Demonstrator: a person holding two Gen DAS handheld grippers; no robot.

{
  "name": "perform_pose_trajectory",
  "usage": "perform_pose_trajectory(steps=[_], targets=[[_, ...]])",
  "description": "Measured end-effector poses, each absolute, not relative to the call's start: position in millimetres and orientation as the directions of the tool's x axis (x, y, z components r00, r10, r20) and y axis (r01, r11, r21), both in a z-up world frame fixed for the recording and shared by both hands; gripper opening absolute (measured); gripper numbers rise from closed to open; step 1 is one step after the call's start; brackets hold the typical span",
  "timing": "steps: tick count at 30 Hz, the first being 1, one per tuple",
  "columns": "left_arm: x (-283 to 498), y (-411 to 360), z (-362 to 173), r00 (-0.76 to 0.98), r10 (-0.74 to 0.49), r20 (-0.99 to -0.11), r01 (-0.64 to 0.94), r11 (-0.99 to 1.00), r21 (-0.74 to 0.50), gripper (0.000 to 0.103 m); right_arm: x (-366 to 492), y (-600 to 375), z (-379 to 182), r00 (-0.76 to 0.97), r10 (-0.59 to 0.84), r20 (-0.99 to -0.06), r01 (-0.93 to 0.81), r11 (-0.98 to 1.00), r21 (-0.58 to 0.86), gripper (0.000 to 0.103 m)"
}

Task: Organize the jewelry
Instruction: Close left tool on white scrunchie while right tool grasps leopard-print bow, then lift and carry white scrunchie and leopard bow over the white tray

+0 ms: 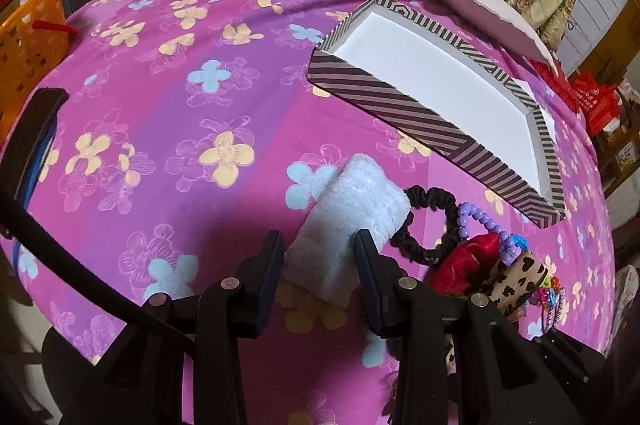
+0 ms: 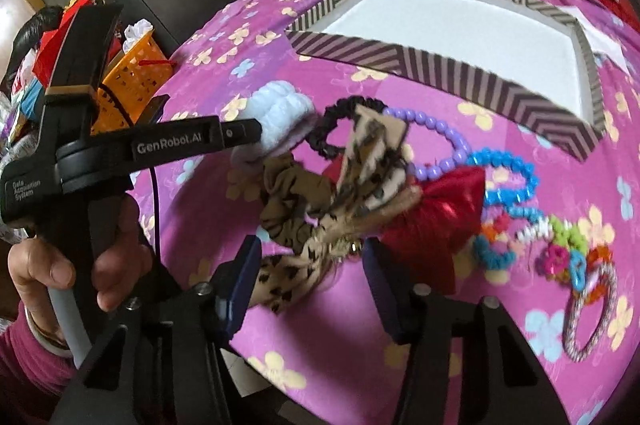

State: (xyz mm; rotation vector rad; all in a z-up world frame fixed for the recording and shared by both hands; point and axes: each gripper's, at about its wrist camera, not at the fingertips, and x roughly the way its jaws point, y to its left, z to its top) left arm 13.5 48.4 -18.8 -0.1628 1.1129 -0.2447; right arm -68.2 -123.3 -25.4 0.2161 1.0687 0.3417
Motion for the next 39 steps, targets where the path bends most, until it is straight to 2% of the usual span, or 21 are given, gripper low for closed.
perform_pose_trajectory(steps=[6,8,14,24,26,33,36,39], targets=[[17,50,-22,0.415,-0.308,-0.856,0.129,0.951,-0.280,0.055,-54,-116,-33,0.428,0.335,-0.839,-0.151,0.942,0.300,0.051],[18,49,-23,0.416,-0.313,-0.854,0.141,0.950,-0.279,0.051,-52,-114,-37,0.424,0.338,-0.840,-0.159,0.941,0.298,0.040],[14,46,-20,0.439,-0.307,-0.845,0.157,0.952,-0.264,0.038,-54,-114,-40,0.439,0.352,-0.827,-0.186,0.936,0.300,0.030],[6,69,10,0.489,-0.324,-0.810,0.145,0.946,-0.291,0.033,-71,-116,-7,0.483,0.402,-0.778,-0.238,0.915,0.325,0.027],[6,72,17,0.496,-0.331,-0.803,0.147,0.943,-0.298,0.033,-72,-119,3,0.495,0.417,-0.762,-0.250,0.909,0.335,0.010],[12,68,35,0.529,-0.326,-0.783,0.155,0.945,-0.289,0.033,-60,-129,23,0.531,0.404,-0.745,-0.250,0.914,0.318,0.009],[13,70,34,0.528,-0.325,-0.784,0.146,0.945,-0.293,0.033,-65,-129,21,0.492,0.421,-0.762,-0.261,0.907,0.332,0.010],[13,71,30,0.520,-0.323,-0.790,0.136,0.945,-0.297,0.033,-74,-124,4,0.433,0.404,-0.806,-0.260,0.912,0.317,0.033]])
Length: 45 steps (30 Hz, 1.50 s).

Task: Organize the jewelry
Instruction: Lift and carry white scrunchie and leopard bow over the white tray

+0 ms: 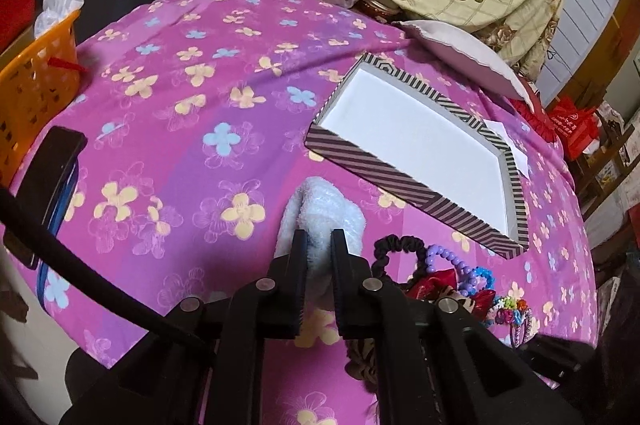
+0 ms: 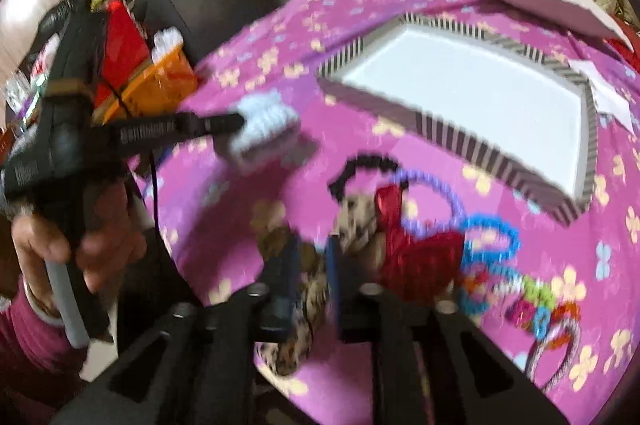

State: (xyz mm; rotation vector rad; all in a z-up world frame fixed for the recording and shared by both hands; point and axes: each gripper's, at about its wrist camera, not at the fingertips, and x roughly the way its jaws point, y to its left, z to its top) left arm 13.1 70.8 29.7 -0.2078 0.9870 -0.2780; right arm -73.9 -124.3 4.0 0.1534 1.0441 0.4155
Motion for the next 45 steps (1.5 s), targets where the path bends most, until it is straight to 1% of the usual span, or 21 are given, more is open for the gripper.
perform_pose_trajectory(steps=[1,3,6,10,12,13,14,19,23,27,31,37,41,45], targets=[[12,71,29,0.519,-0.324,-0.791,0.135,0.945,-0.298,0.033,-75,-124,-2,0.421,0.402,-0.813,-0.255,0.912,0.320,0.040],[13,70,27,0.515,-0.324,-0.793,0.131,0.945,-0.301,0.033,-74,-122,-17,0.400,0.395,-0.827,-0.227,0.917,0.328,0.041],[12,70,26,0.513,-0.325,-0.795,0.131,0.944,-0.302,0.033,-64,-122,-28,0.402,0.414,-0.817,-0.185,0.910,0.371,0.041],[11,69,26,0.517,-0.317,-0.795,0.130,0.947,-0.293,0.033,-54,-106,-38,0.395,0.382,-0.836,-0.222,0.922,0.316,0.040],[11,70,26,0.518,-0.319,-0.794,0.130,0.947,-0.295,0.033,-56,-103,-41,0.412,0.363,-0.835,-0.237,0.928,0.286,0.031],[11,70,27,0.518,-0.320,-0.793,0.131,0.946,-0.296,0.033,-56,-102,-42,0.404,0.368,-0.837,-0.246,0.925,0.289,0.022],[11,71,27,0.518,-0.320,-0.793,0.134,0.946,-0.295,0.033,-57,-103,-42,0.398,0.382,-0.834,-0.248,0.920,0.303,0.021],[15,69,37,0.531,-0.328,-0.782,0.146,0.944,-0.296,0.033,-57,-118,-9,0.454,0.427,-0.782,-0.267,0.903,0.337,0.019],[23,65,52,0.548,-0.346,-0.761,0.159,0.937,-0.311,0.033,-43,-137,20,0.516,0.425,-0.744,-0.253,0.905,0.341,0.019],[34,53,72,0.583,-0.360,-0.728,0.194,0.932,-0.305,0.033,-20,-162,43,0.582,0.387,-0.715,-0.202,0.921,0.333,0.019],[60,35,80,0.583,-0.372,-0.722,0.216,0.928,-0.304,0.033,10,-185,52,0.616,0.337,-0.712,-0.141,0.936,0.322,0.019],[101,9,68,0.561,-0.364,-0.743,0.231,0.931,-0.282,0.033,65,-205,44,0.611,0.333,-0.718,-0.050,0.921,0.385,0.019],[124,0,43,0.523,-0.335,-0.784,0.208,0.942,-0.264,0.033,109,-210,29,0.588,0.363,-0.723,0.002,0.893,0.450,0.020],[134,5,19,0.487,-0.300,-0.820,0.168,0.954,-0.249,0.033,151,-204,12,0.558,0.373,-0.741,0.019,0.887,0.461,0.020]])
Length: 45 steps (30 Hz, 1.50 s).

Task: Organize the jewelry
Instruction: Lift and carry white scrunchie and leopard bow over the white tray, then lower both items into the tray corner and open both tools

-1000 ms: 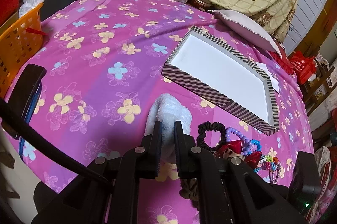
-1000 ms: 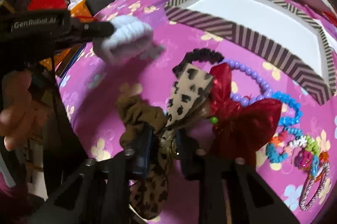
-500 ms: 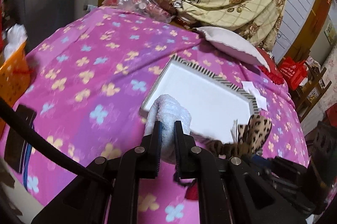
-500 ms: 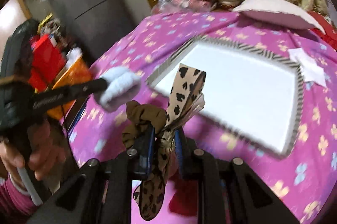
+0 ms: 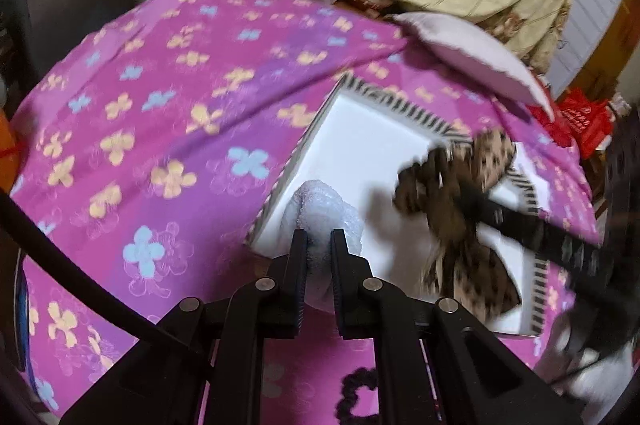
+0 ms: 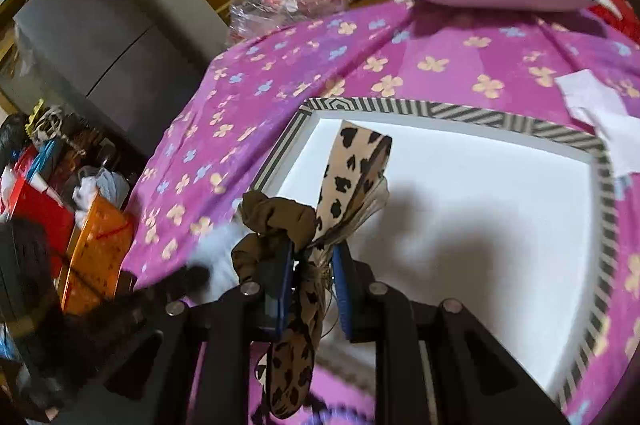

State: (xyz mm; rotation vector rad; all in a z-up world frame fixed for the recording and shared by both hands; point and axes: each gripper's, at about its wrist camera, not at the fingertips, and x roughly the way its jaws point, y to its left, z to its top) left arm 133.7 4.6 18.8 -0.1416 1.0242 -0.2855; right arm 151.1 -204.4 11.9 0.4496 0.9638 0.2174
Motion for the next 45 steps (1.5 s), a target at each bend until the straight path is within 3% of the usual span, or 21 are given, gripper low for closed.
perform_pose_trajectory(steps=[11,14,17,23,35,45], targets=[[138,5,7,0.494,-0.285,-0.821,0.160,0.958,-0.237,0.034,211,-176,-33,0.467,0.429,-0.774,0.016,0.871,0.492,0.024],[138,6,6,0.504,-0.279,-0.817,0.154,0.960,-0.233,0.043,202,-183,-28,0.494,0.434,-0.754,0.013,0.863,0.505,0.040],[135,8,7,0.507,-0.283,-0.814,0.153,0.959,-0.238,0.052,184,-195,-10,0.529,0.425,-0.735,0.000,0.866,0.501,0.046],[117,14,21,0.526,-0.284,-0.802,0.148,0.959,-0.242,0.054,122,-219,26,0.585,0.388,-0.712,-0.041,0.891,0.452,0.059],[46,10,43,0.561,-0.268,-0.784,0.192,0.962,-0.192,0.055,-15,-254,45,0.656,0.238,-0.716,0.010,0.946,0.324,0.065],[0,13,38,0.543,-0.282,-0.791,0.205,0.958,-0.200,0.055,-103,-267,52,0.704,0.282,-0.652,-0.026,0.928,0.373,0.065]])
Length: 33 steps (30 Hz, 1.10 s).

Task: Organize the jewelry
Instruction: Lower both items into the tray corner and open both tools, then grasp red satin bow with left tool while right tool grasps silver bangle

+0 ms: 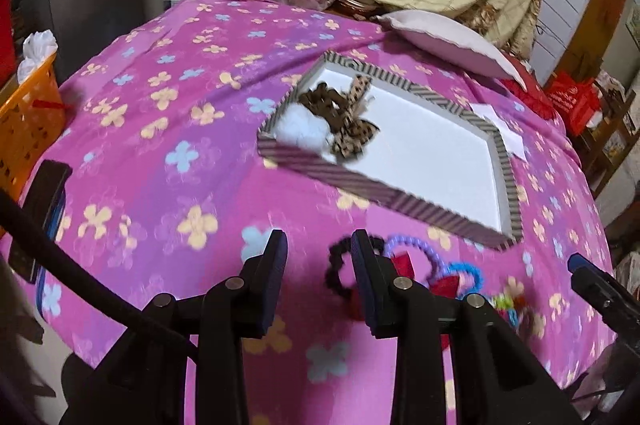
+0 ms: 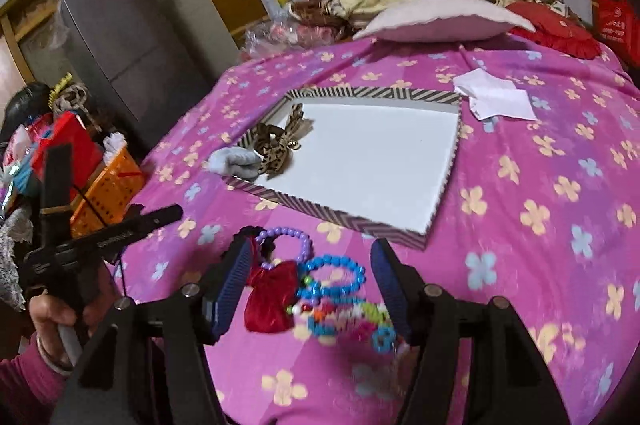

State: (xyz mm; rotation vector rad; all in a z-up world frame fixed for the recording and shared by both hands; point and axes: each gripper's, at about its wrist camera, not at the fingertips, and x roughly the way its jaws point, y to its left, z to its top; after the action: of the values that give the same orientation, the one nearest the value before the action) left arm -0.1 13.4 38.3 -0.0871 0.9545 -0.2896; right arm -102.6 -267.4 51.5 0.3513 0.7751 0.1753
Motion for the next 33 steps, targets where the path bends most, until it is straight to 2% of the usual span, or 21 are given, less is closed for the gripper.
perform_pose_trajectory(steps=[14,20,24,33], targets=[[-28,-14,9,0.398,-0.386,-0.832,0.233,0.920,-0.315,0.058,-143,-290,17,0.645,0.241,-0.725,0.057,0.931,0.360,0.067],[-23,-18,-2,0.312,-0.426,-0.849,0.084,0.903,-0.422,0.059,-145,-300,15,0.636,0.203,-0.745,0.066,0.947,0.314,0.067],[-19,-23,-5,0.299,-0.438,-0.848,-0.022,0.885,-0.465,0.066,-146,-309,9,0.624,0.213,-0.751,0.074,0.942,0.329,0.067],[-13,-46,-19,0.286,-0.382,-0.879,-0.144,0.890,-0.433,0.069,-151,-325,2,0.628,0.250,-0.737,0.062,0.928,0.368,0.067]])
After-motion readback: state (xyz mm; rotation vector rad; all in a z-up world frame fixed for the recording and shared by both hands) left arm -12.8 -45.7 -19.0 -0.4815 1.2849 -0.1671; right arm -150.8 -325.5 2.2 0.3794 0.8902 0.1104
